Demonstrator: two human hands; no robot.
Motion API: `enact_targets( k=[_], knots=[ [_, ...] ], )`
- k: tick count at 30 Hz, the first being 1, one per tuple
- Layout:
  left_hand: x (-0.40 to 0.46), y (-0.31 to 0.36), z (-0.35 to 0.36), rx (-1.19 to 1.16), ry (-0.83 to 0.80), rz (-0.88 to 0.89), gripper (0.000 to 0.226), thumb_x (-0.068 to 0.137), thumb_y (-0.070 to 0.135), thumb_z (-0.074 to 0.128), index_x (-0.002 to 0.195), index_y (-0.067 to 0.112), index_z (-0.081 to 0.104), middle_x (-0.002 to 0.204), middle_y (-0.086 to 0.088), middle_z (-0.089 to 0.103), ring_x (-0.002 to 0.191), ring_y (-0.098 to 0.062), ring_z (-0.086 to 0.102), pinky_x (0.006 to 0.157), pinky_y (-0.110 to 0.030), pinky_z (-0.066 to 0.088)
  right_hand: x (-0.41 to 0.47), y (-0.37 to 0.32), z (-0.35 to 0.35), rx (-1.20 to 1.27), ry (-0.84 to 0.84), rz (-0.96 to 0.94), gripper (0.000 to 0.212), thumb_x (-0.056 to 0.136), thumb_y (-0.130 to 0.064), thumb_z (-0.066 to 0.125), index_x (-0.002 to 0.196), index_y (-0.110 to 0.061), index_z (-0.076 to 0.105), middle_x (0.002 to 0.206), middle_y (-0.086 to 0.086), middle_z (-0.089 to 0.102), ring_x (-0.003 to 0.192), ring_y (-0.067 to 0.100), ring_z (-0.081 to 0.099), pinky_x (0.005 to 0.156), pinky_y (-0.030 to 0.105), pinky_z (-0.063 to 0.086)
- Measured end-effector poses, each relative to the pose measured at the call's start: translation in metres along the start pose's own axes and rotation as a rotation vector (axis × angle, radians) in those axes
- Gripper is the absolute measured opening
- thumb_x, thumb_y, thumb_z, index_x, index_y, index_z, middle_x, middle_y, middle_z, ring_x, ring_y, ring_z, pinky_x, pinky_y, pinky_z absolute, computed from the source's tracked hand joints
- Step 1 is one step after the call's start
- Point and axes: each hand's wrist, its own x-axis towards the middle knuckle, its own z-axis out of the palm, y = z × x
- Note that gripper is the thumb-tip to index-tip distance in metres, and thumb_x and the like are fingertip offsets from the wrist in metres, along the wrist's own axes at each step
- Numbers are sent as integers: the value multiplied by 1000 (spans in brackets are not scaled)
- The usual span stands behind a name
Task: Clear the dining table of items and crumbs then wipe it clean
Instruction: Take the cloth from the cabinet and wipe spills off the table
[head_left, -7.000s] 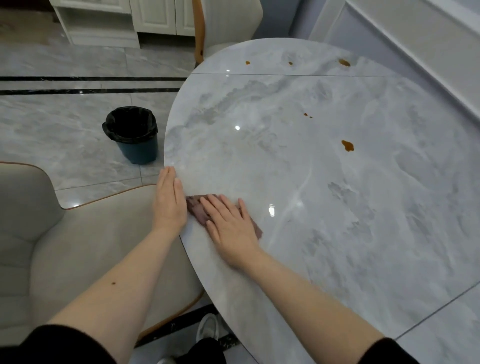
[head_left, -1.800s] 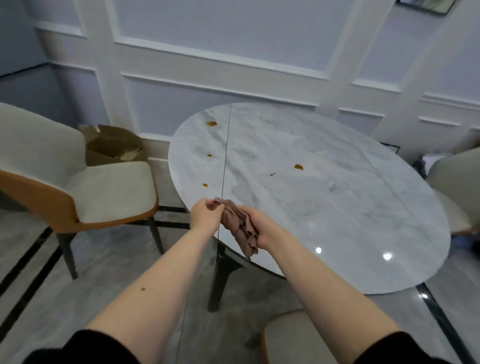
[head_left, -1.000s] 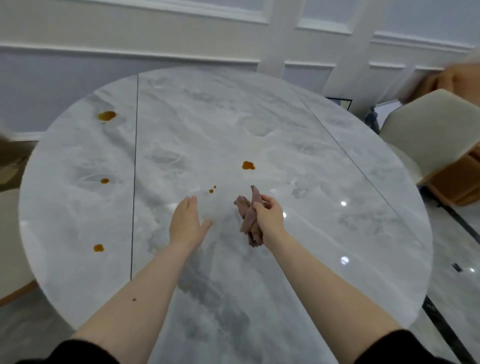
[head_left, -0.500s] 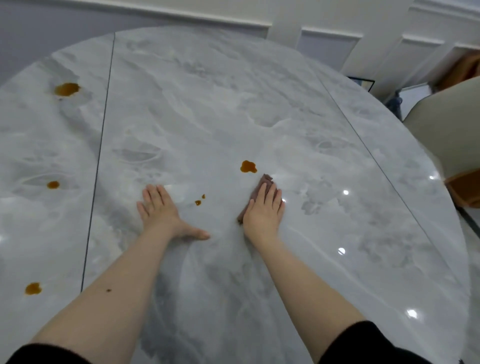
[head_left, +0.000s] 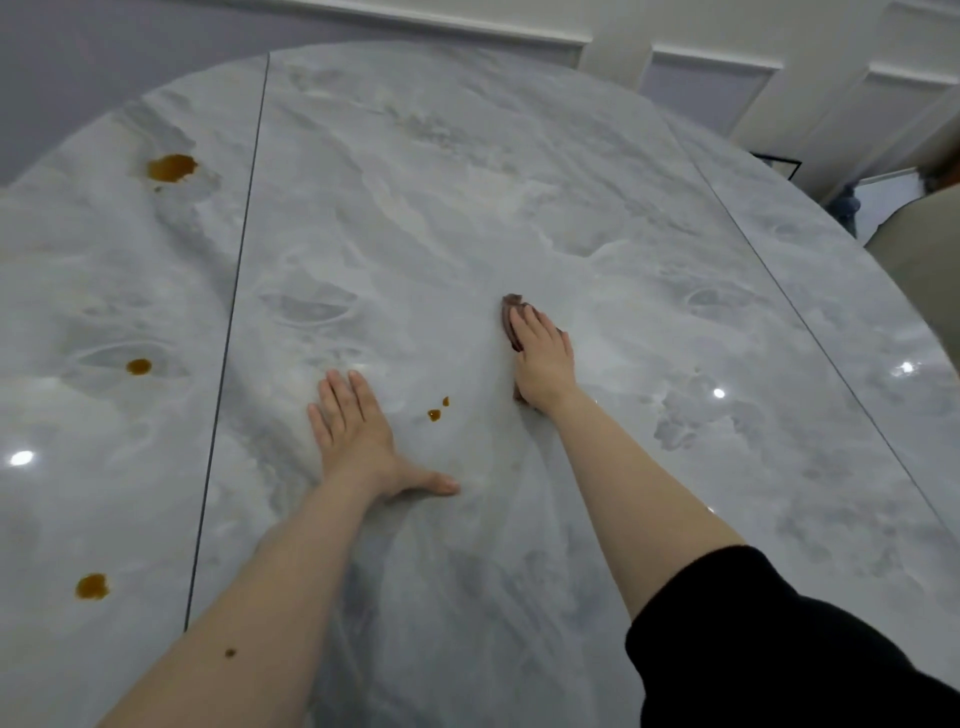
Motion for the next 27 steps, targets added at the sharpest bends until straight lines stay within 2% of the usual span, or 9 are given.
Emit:
enact_targets(
  k=[2,6,8,11,13,21,24,27],
  knots=[
    [-1,0,0,-9,3,8,172,26,79,73,140,3,-30,149,-17,-35,137,-28,-36,112,-43,-21,-13,-8,8,4,20,-70,60,91,-14,25,150,-23,17,159,-3,12,146,14,8,117,32,1],
    [-5,-1,-1,-34,46,25,171,27,80,73,141,2,-27,150,-17,-32,139,-27,-33,113,-42,-20,-40,-29,18,23,-7,-161,63,91,-8,33,149,-26,19,158,-6,13,146,12,8,117,30,-2],
    [-9,-2,0,-57,84,34,170,28,80,73,143,2,-25,151,-18,-30,140,-27,-31,114,-41,-18,-53,-40,23,25,-38,-189,62,88,-15,27,149,-27,20,158,-6,14,146,12,9,116,30,-2],
    [-20,-3,7,-91,170,36,164,33,78,73,144,-1,-18,153,-21,-24,143,-29,-23,117,-40,-13,-73,-54,31,37,-45,-239,73,75,-25,15,147,-28,26,157,-7,20,145,12,14,116,31,2],
    [-32,-7,14,-99,205,42,159,39,76,73,144,-4,-15,154,-21,-19,144,-29,-19,119,-40,-10,-85,-60,36,50,-57,-261,74,74,-24,16,146,-28,29,156,-6,22,144,13,16,116,31,3],
    [-77,-51,21,-98,173,22,154,44,75,73,145,-4,-13,155,-21,-15,145,-29,-15,118,-39,-8,-142,-85,40,87,-124,-286,74,73,-19,20,147,-28,28,157,-7,19,145,11,12,116,28,-2],
    [-86,-61,22,-92,137,65,153,45,74,73,146,-2,-13,156,-19,-15,145,-28,-16,118,-39,-8,-166,-89,43,151,-124,-324,69,75,-21,23,143,-23,38,153,-2,29,143,15,22,114,26,4],
    [-96,-67,25,-73,99,98,153,45,74,73,146,0,-15,156,-17,-17,144,-28,-19,118,-40,-9,-181,-86,41,264,-187,-418,64,74,-18,26,131,-10,54,142,11,46,134,26,40,114,29,20]
  ],
)
